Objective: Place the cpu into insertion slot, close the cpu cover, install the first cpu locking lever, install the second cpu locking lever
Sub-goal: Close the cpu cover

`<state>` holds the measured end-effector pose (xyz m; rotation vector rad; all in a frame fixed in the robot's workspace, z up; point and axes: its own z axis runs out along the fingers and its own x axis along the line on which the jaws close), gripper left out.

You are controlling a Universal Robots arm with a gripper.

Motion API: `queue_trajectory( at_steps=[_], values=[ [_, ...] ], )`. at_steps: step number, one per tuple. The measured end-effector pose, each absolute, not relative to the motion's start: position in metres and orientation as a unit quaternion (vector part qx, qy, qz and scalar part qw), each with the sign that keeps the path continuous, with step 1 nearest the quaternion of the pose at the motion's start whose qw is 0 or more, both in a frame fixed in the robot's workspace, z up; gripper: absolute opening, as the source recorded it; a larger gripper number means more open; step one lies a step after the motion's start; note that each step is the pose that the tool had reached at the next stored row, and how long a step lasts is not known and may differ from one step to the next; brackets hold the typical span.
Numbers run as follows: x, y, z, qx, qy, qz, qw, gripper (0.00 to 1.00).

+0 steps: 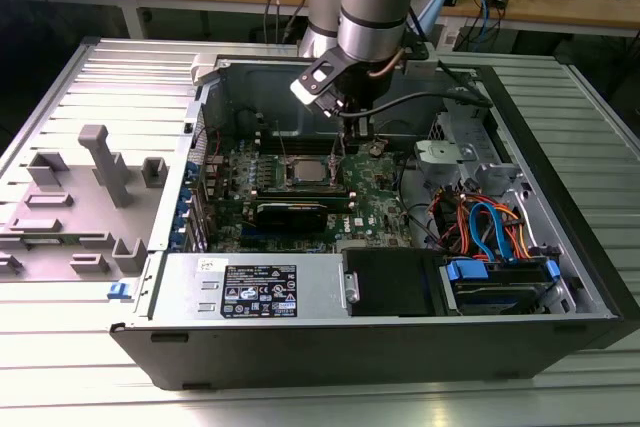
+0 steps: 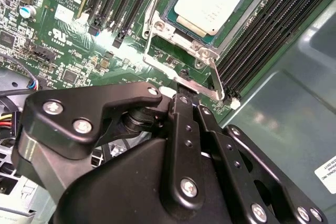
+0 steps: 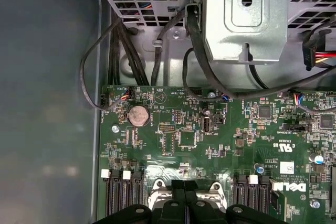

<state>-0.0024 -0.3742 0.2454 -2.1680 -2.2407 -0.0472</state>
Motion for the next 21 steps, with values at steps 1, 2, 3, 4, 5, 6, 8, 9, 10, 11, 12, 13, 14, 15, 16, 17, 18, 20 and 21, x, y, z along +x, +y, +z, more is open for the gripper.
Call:
queue_trajectory(
  at_steps=[1, 2, 3, 4, 5, 6, 8, 9, 10, 11, 12, 13, 14, 15, 16, 17, 18, 20, 21],
  values=[
    [-0.0026, -0.3742, 0.2454, -0.695, -0.719, -0.015, 0.012, 0.11],
    [-0.0029, -0.3742, 0.2453, -0.695, -0.719, -0.015, 0.012, 0.11],
    [-0.0034, -0.3742, 0.2453, -0.695, -0.719, -0.015, 0.012, 0.11],
    [-0.004, -0.3742, 0.2452, -0.695, -0.719, -0.015, 0.012, 0.11],
    [-0.0044, -0.3742, 0.2452, -0.695, -0.719, -0.015, 0.012, 0.11],
    [-0.0047, -0.3742, 0.245, -0.695, -0.719, -0.015, 0.012, 0.11],
    [-0.0053, -0.3742, 0.2449, -0.695, -0.719, -0.015, 0.012, 0.11],
    [-0.0055, -0.3742, 0.2447, -0.695, -0.719, -0.015, 0.012, 0.11],
    [-0.0057, -0.3742, 0.2447, -0.695, -0.719, -0.014, 0.012, 0.11],
    [-0.0058, -0.3742, 0.2446, -0.695, -0.719, -0.014, 0.013, 0.11],
    [-0.0061, -0.3742, 0.2445, -0.695, -0.719, -0.014, 0.013, 0.11],
    [-0.0062, -0.3742, 0.2445, -0.695, -0.719, -0.014, 0.013, 0.11],
    [-0.0063, -0.3742, 0.2444, -0.695, -0.719, -0.014, 0.013, 0.11],
    [-0.0065, -0.3742, 0.2443, -0.695, -0.719, -0.014, 0.013, 0.11],
    [-0.0066, -0.3742, 0.2442, -0.695, -0.719, -0.014, 0.013, 0.11],
    [-0.0068, -0.3742, 0.2442, -0.695, -0.719, -0.014, 0.013, 0.11],
    [-0.007, -0.3742, 0.2441, -0.695, -0.719, -0.014, 0.013, 0.11],
    [-0.0075, -0.3742, 0.2441, -0.695, -0.718, -0.014, 0.013, 0.11],
    [-0.0077, -0.3742, 0.2441, -0.695, -0.719, -0.014, 0.013, 0.11]
  ],
)
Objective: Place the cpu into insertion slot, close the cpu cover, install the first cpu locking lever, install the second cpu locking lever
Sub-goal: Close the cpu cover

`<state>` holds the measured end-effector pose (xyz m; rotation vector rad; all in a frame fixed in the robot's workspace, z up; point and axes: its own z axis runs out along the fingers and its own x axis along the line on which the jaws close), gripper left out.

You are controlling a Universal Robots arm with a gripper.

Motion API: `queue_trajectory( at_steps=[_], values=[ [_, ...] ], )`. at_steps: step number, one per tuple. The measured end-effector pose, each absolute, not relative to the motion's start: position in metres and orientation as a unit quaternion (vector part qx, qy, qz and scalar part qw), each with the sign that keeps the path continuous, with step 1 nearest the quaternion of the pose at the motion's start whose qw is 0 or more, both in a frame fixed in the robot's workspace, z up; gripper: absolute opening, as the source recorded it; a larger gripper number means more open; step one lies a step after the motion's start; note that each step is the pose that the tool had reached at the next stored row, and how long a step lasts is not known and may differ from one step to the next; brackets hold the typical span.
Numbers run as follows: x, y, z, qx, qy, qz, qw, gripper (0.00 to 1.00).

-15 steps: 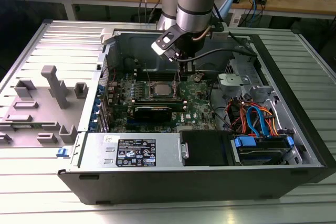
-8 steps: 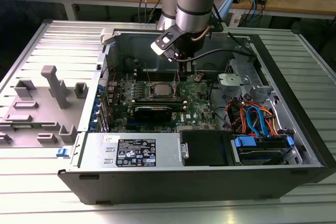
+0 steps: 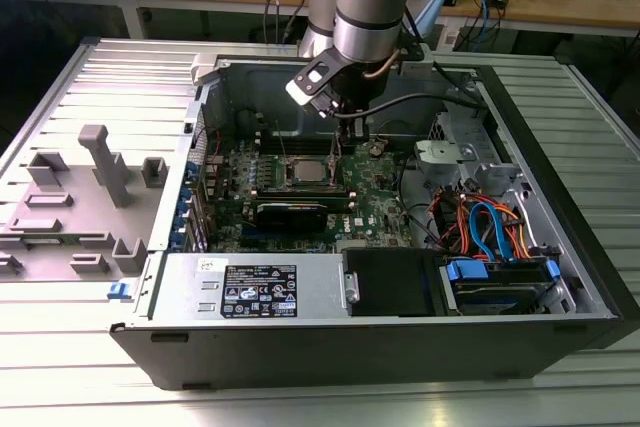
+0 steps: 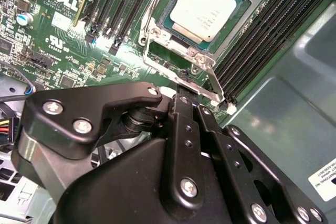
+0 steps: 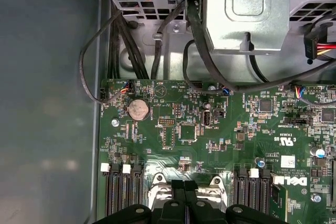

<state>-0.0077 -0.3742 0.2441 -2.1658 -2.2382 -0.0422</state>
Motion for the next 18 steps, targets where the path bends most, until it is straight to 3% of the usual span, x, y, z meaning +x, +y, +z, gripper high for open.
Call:
queue_trajectory(
  at_steps=[18],
  values=[
    [-0.012, -0.3742, 0.2437, -0.695, -0.719, -0.013, 0.014, 0.11]
  ],
)
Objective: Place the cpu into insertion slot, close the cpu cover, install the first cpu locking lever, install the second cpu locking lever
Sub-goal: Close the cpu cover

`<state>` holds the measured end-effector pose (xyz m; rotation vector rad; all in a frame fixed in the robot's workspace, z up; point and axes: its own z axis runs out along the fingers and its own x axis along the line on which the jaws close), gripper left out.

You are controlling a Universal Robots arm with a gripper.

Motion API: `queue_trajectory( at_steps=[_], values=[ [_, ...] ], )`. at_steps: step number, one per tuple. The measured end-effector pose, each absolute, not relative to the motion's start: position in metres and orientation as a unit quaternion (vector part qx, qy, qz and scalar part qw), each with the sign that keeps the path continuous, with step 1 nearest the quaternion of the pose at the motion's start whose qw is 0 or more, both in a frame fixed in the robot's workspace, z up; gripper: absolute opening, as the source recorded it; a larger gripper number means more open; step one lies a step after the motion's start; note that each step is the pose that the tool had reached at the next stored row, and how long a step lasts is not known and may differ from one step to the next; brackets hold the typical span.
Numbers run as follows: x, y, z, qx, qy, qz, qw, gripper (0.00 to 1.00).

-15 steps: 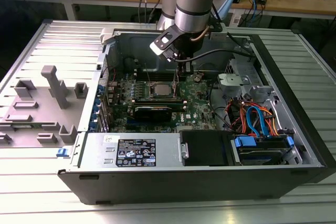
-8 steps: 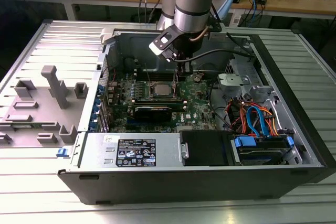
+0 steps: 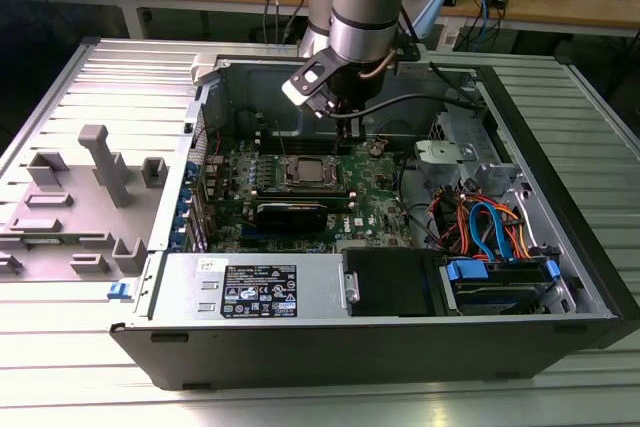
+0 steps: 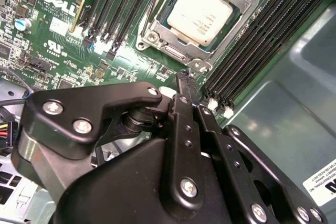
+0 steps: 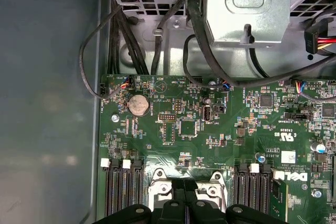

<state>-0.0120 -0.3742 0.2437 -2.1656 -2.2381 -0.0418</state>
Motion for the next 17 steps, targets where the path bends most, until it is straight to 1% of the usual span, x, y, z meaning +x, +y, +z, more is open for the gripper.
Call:
queue_trajectory(
  at_steps=[17],
  values=[
    [-0.02, -0.3742, 0.242, -0.695, -0.719, -0.014, 0.014, 0.11]
  ],
)
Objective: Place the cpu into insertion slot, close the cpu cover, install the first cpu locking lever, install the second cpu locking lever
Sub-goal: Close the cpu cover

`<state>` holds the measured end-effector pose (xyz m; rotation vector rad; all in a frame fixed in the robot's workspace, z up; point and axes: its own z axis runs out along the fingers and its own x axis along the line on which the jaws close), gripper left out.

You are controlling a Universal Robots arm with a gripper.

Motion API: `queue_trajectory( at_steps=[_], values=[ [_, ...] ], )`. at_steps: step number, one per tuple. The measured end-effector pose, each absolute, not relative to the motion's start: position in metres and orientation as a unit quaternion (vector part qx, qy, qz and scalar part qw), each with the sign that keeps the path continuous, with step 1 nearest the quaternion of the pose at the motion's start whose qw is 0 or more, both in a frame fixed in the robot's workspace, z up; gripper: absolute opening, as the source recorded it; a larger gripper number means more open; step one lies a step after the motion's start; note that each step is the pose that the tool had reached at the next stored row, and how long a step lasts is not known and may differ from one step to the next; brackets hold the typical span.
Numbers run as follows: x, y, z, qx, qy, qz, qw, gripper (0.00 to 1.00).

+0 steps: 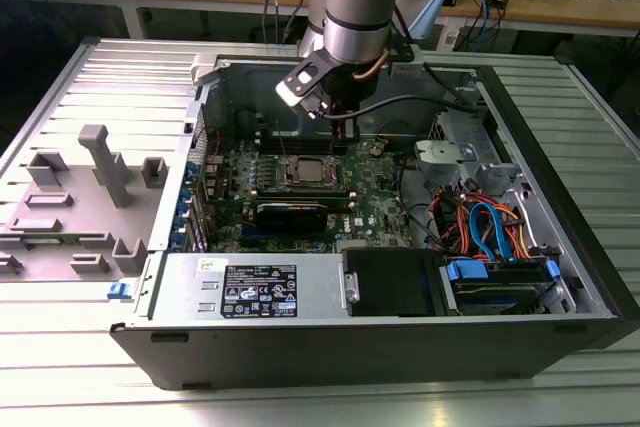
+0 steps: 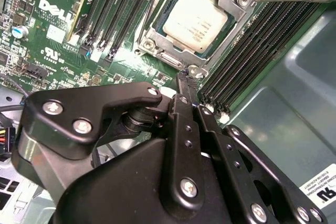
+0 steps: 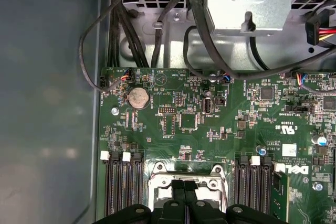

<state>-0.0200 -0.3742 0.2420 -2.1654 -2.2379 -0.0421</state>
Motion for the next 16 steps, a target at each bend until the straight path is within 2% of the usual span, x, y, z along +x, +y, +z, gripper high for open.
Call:
queue_trajectory(
  at_steps=[16],
  values=[
    [-0.033, -0.374, 0.239, -0.695, -0.719, -0.014, 0.014, 0.11]
  ],
)
